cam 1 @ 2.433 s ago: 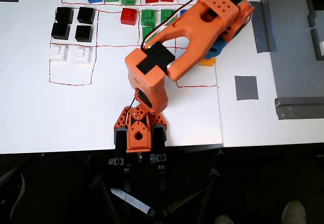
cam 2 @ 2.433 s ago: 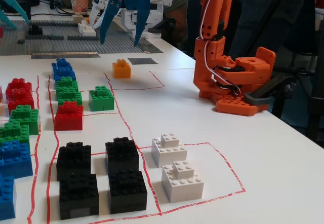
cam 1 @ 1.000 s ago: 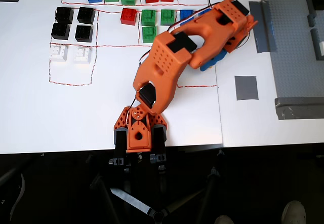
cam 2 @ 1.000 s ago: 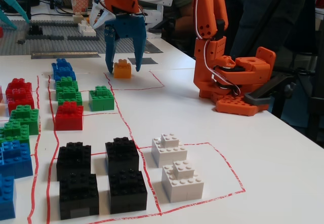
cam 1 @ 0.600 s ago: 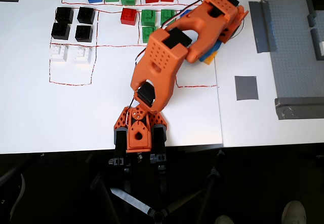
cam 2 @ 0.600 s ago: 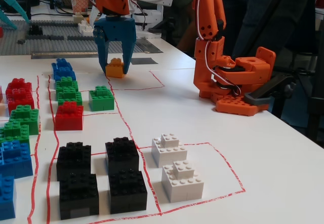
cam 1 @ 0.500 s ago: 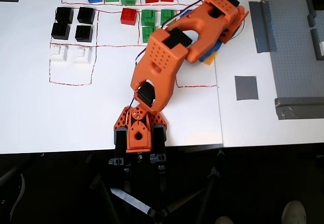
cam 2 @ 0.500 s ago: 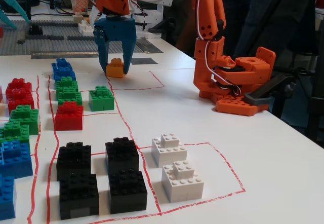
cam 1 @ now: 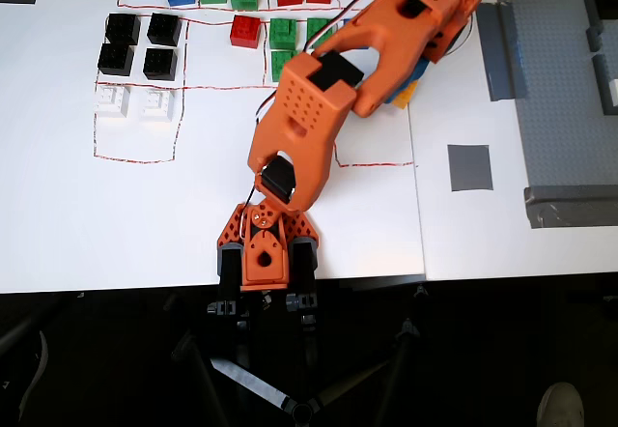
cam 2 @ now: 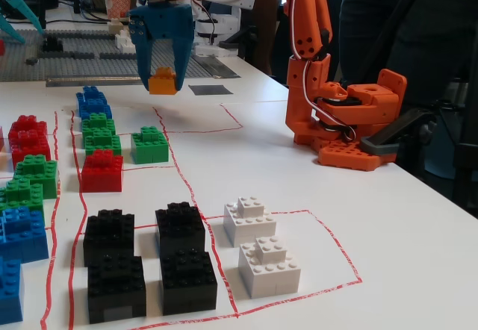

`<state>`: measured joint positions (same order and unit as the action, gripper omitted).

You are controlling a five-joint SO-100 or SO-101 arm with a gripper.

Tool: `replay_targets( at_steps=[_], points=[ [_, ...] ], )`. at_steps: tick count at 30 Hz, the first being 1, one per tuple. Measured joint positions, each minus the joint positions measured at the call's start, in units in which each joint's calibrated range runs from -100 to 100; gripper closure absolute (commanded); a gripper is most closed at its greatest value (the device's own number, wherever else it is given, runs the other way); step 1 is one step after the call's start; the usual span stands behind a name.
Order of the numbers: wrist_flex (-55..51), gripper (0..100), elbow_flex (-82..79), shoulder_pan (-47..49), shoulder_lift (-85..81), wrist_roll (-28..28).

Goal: Grab the block and put it in the grey marker

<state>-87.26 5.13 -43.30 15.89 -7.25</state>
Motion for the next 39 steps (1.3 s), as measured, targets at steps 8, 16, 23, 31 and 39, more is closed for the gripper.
replay_targets(
  at_steps=[8, 16, 23, 31, 39],
  points=[
    [-3.68, 100, 2.88, 1.86, -6.01, -9.13],
    [-4.08, 100, 7.46, -8.85, -6.09, -21.05],
    [-3.04, 100, 9.71, -19.99, -5.57, -27.2],
    [-2.0, 100, 9.98, -29.54, -1.39, -31.84],
    [-0.4, 100, 9.98, -33.7, 2.0, -33.75]
  ],
)
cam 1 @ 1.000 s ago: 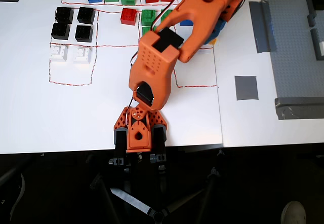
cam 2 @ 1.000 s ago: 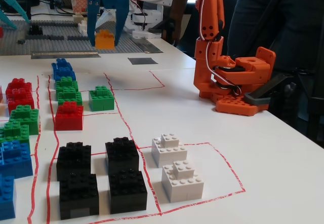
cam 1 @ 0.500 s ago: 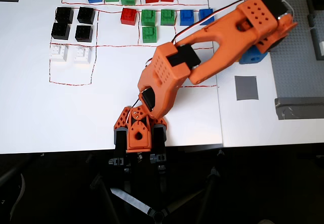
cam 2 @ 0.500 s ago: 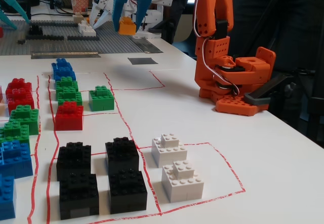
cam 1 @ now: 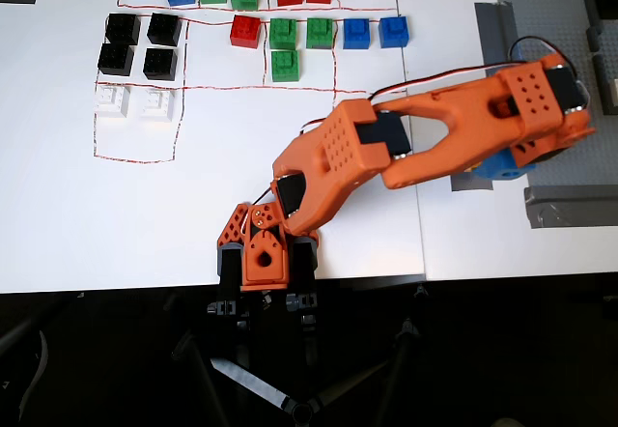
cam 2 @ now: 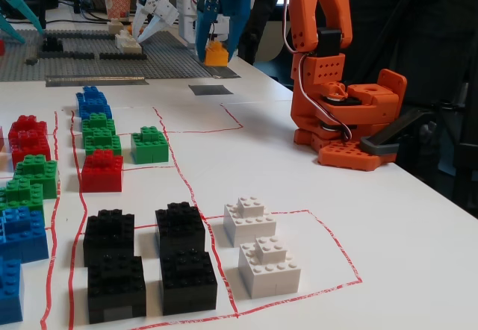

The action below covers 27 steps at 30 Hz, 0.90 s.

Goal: Grab the block and put it in the grey marker

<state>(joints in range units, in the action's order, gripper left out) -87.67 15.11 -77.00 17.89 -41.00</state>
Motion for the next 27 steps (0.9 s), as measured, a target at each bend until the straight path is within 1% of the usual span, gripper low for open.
replay_targets(
  at_steps=[7, 14, 17, 22, 27],
  points=[
    [1.2, 100, 0.09, -1.24, 6.09, -0.15],
    [2.16, 88, 0.63, -1.06, 8.79, 1.03],
    [3.2, 80, 0.81, -1.15, 8.79, 1.32],
    [5.29, 71, 1.35, -1.06, 10.97, 1.76],
    [5.29, 66, 1.35, -1.68, 10.88, 1.81]
  ],
)
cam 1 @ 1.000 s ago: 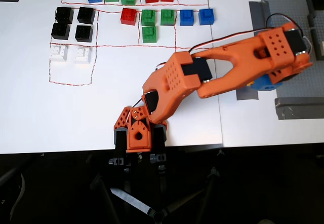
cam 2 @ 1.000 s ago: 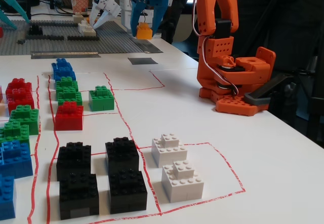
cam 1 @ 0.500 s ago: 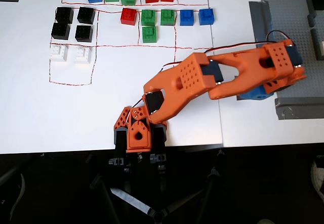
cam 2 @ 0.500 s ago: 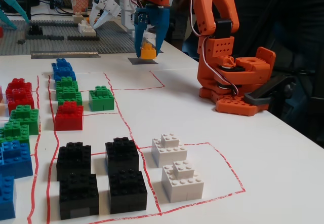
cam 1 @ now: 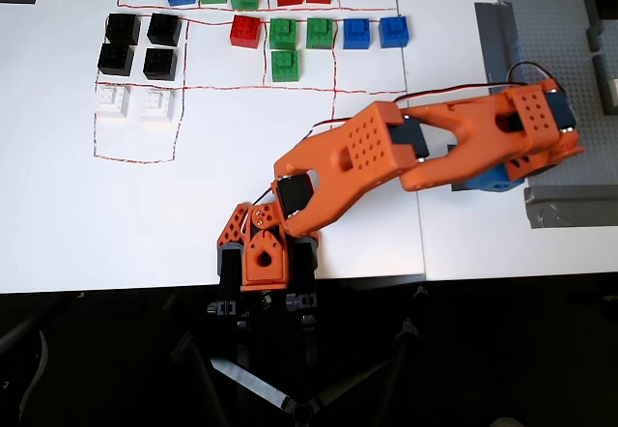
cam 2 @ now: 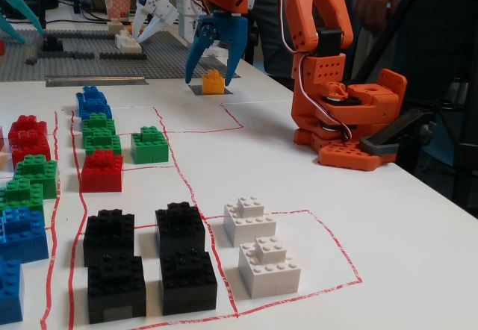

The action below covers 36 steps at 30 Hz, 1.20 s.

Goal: Grab the block and put it in the grey marker

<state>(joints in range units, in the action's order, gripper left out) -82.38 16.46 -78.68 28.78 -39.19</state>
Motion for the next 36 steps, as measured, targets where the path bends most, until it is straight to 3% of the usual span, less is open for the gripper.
replay_targets(
  at_steps=[11, 16, 27, 36],
  points=[
    [-8.81, 66, 0.99, -2.03, -0.96, -0.1],
    [-14.1, 75, 2.52, -1.95, -10.97, 1.47],
    [-15.46, 99, 0.36, 16.98, -22.46, 12.75],
    [-14.66, 100, -13.13, 33.44, -29.17, 23.25]
  ],
)
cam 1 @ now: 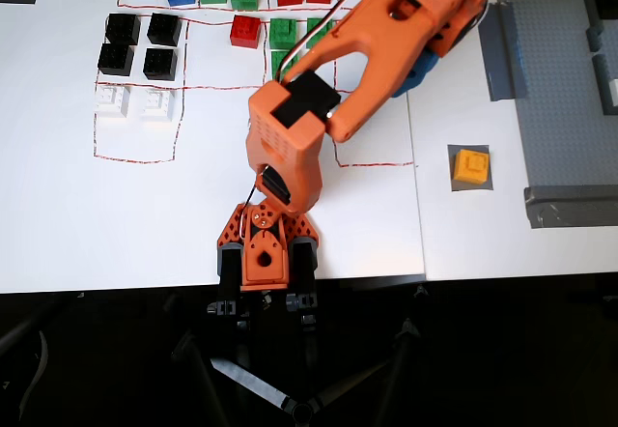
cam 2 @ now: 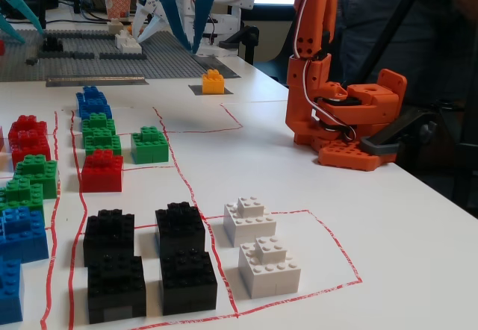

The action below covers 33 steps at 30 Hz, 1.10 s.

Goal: Grab the block and put it in the grey marker

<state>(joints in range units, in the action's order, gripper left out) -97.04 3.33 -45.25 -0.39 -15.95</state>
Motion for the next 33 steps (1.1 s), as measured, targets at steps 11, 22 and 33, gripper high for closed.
replay_targets(
  at_steps=[11, 22, 33],
  points=[
    [6.57, 100, -17.9, 24.68, -4.44, 13.48],
    [8.89, 100, -18.79, 36.0, -4.53, 21.39],
    [12.82, 100, -18.79, 38.83, -4.53, 23.05]
  ],
)
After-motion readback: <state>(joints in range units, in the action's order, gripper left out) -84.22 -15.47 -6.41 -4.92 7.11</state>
